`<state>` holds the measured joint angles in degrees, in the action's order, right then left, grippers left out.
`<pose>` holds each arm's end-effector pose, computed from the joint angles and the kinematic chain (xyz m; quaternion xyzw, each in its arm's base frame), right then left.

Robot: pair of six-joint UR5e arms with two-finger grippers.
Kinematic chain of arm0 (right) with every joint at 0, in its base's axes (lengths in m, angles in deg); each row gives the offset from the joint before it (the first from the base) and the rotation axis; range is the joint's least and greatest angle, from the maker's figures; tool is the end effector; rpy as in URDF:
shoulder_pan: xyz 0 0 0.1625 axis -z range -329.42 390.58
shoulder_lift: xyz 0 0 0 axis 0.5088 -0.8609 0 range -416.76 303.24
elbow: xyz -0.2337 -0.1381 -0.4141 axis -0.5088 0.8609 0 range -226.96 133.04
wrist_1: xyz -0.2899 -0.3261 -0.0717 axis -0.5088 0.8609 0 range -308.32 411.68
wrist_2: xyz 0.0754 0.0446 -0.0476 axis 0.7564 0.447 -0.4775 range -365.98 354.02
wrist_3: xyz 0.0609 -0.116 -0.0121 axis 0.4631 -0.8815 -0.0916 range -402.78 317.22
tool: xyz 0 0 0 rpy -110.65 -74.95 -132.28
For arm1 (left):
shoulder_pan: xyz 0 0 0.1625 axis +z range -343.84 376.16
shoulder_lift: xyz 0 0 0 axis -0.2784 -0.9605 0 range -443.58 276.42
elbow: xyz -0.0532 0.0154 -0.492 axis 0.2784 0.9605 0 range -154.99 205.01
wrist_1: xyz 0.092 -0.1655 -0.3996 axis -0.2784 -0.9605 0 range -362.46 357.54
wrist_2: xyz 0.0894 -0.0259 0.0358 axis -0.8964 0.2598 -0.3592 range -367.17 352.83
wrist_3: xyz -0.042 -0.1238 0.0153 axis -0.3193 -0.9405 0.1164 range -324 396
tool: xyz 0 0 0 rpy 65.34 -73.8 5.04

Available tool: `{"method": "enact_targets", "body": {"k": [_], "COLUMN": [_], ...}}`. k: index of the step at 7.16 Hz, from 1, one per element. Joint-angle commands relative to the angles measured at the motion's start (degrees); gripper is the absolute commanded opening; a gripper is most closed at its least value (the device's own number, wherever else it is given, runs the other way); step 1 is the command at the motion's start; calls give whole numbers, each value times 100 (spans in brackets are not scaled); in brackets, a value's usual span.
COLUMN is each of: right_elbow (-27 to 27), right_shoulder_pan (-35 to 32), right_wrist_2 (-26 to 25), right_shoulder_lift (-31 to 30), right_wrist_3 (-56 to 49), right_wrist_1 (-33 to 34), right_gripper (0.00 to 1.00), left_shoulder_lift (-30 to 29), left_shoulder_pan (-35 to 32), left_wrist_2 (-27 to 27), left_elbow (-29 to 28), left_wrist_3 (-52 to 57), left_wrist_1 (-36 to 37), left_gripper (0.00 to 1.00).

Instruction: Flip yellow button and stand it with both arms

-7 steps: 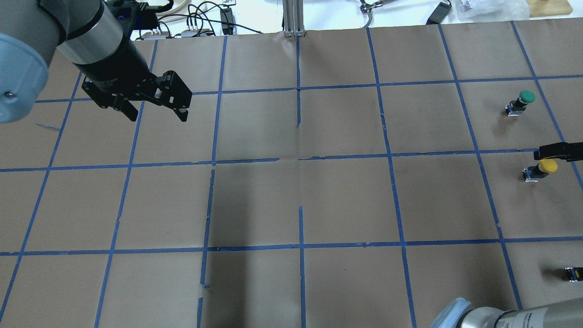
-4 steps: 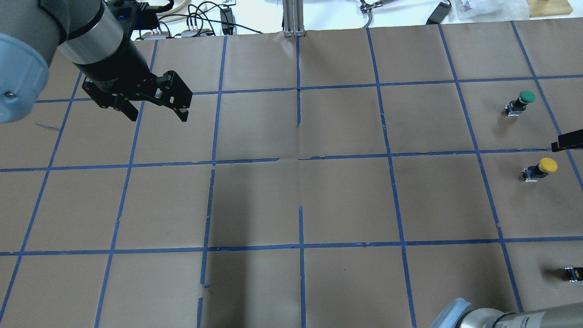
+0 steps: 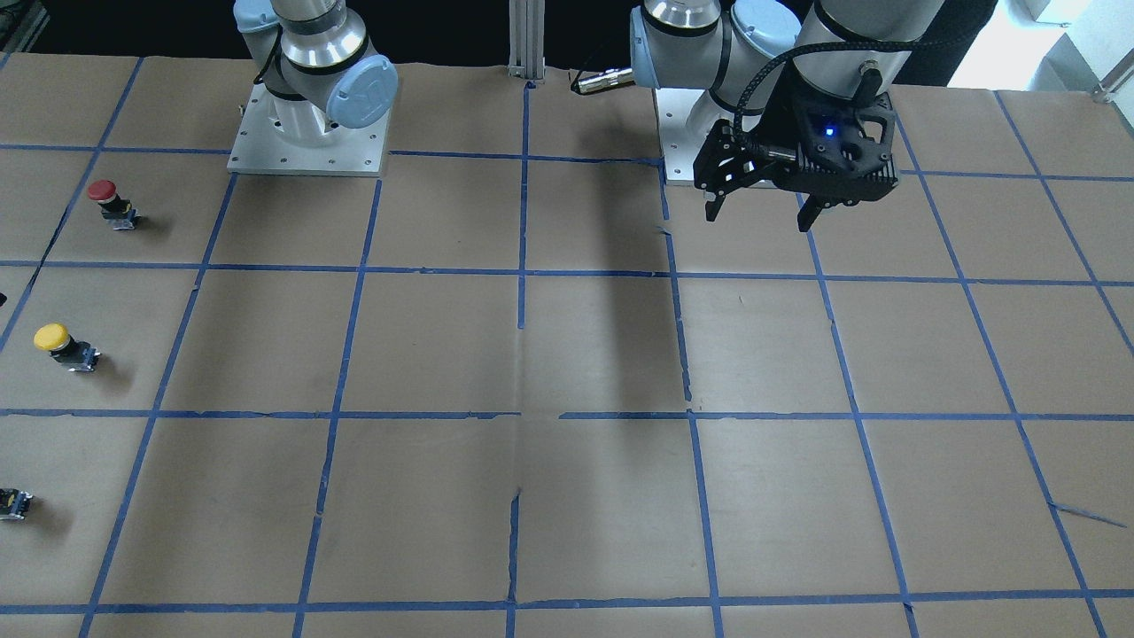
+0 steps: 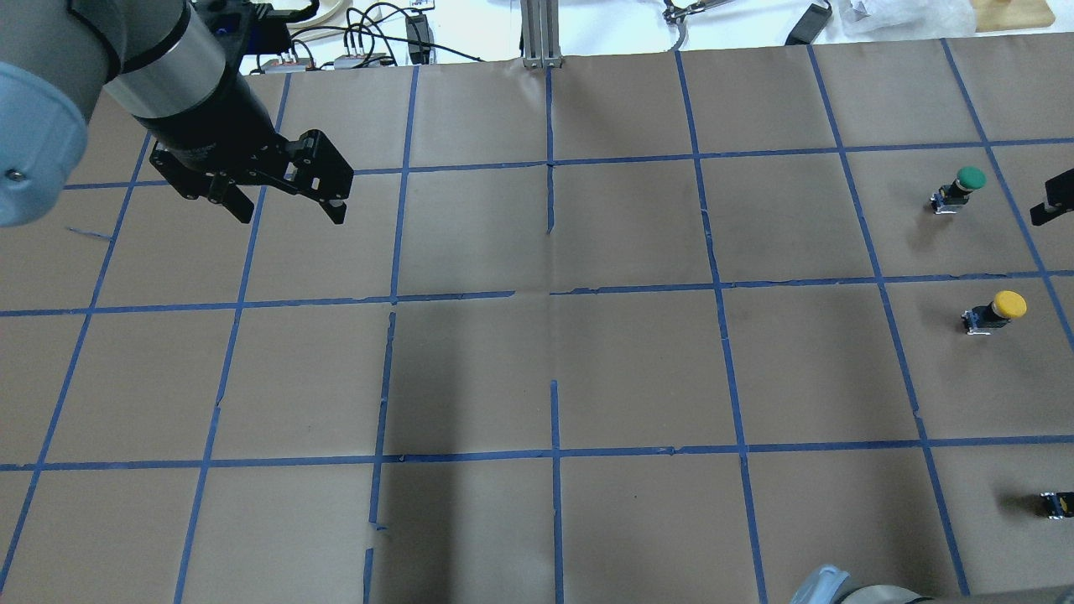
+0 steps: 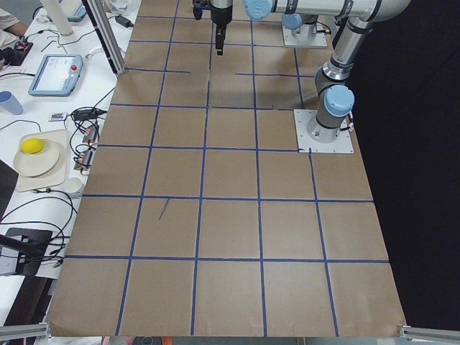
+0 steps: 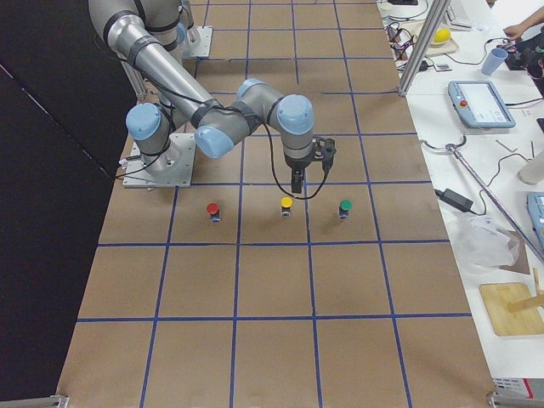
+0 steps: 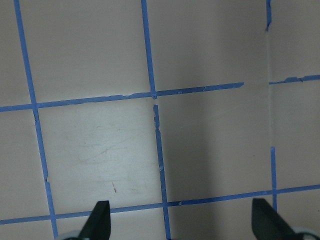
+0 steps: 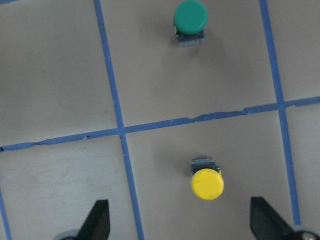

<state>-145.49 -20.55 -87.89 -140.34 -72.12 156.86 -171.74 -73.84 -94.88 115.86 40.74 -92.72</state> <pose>-0.2351 -0.5335 0.4160 0.0826 0.9941 -0.0413 0.0573 -0.1386 -0.5071 0.5344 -0.0416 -0.9989 0.0072 0.0197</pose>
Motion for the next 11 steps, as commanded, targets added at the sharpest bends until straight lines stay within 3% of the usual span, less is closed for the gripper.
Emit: {"method": "enact_targets", "body": {"k": [1,4,7,11], "right_elbow": [281,316,895,608], "right_shoulder_pan": [-1034,-2327,-3478,-4157], "right_wrist_2": [-465,-712,-695,-677], "right_shoulder_lift": [-358,-965,-1107,-1099], "right_wrist_3": [1294,2677,3643,4024], "right_wrist_1": [-708,-1384,-2281,-2292], "right_gripper": [99,100,100,100], "left_shoulder_lift": [1,1,1,1], "left_shoulder_pan": [0,0,9,9], "left_wrist_2": [0,0,0,0], "left_elbow": [-5,-5,3,-5], "left_wrist_3": [0,0,0,0], "left_wrist_1": [0,0,0,0], "left_gripper": [100,100,100,100]}}
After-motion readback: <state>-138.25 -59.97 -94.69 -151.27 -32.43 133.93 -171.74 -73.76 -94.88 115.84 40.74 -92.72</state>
